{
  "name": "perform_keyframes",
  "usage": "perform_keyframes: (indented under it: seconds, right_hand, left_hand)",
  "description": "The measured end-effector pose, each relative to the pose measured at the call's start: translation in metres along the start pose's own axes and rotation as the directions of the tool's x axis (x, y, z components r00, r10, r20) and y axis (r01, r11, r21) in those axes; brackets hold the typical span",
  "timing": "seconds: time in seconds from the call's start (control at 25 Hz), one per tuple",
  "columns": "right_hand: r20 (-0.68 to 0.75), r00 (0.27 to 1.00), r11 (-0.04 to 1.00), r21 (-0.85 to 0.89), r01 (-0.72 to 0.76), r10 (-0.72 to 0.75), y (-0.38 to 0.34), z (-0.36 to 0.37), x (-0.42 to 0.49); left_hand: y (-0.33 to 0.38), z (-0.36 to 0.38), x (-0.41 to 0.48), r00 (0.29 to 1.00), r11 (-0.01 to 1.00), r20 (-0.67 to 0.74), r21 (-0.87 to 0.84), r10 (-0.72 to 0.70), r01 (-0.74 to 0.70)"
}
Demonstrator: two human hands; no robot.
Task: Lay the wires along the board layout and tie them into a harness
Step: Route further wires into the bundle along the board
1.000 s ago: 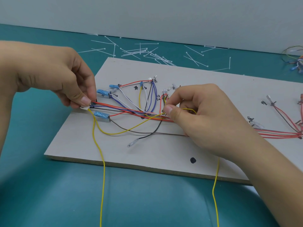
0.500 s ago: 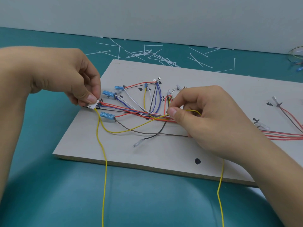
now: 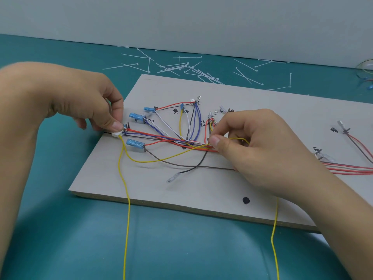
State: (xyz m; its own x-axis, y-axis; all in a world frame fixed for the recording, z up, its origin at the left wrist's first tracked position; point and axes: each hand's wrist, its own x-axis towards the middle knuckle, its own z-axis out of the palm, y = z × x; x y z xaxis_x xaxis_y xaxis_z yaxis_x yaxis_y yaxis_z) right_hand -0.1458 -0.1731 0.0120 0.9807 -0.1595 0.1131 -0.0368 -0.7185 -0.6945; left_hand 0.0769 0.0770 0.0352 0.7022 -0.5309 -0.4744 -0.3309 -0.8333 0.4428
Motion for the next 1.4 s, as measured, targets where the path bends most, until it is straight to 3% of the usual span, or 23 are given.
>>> perform_keyframes:
  seconds: [0.28,0.44,0.88,1.16,1.4]
  right_hand:
    - [-0.008,0.988,0.984,-0.089,-0.152,0.152,0.006,-0.014,0.007]
    - [0.009,0.987,0.982,-0.107,-0.156,0.158,0.004,-0.015,0.007]
    - [0.001,0.988,0.980,-0.129,-0.152,0.153,0.003,-0.016,0.006]
    - [-0.002,0.988,0.979,-0.134,-0.153,0.154,0.001,-0.015,0.006]
    - [0.001,0.988,0.980,-0.131,-0.151,0.153,0.000,-0.016,0.005]
  left_hand:
    - [-0.004,-0.003,-0.006,0.983,0.984,0.046,-0.007,0.179,-0.179]
    - [-0.003,-0.002,-0.007,0.972,0.972,0.015,-0.028,0.233,-0.232]
    - [0.001,-0.004,-0.005,0.975,0.977,-0.065,-0.015,0.210,-0.212]
    - [-0.010,-0.009,-0.005,0.965,0.963,-0.031,-0.059,0.260,-0.261]
    - [-0.011,-0.012,-0.015,0.965,0.967,0.086,-0.087,0.247,-0.239]
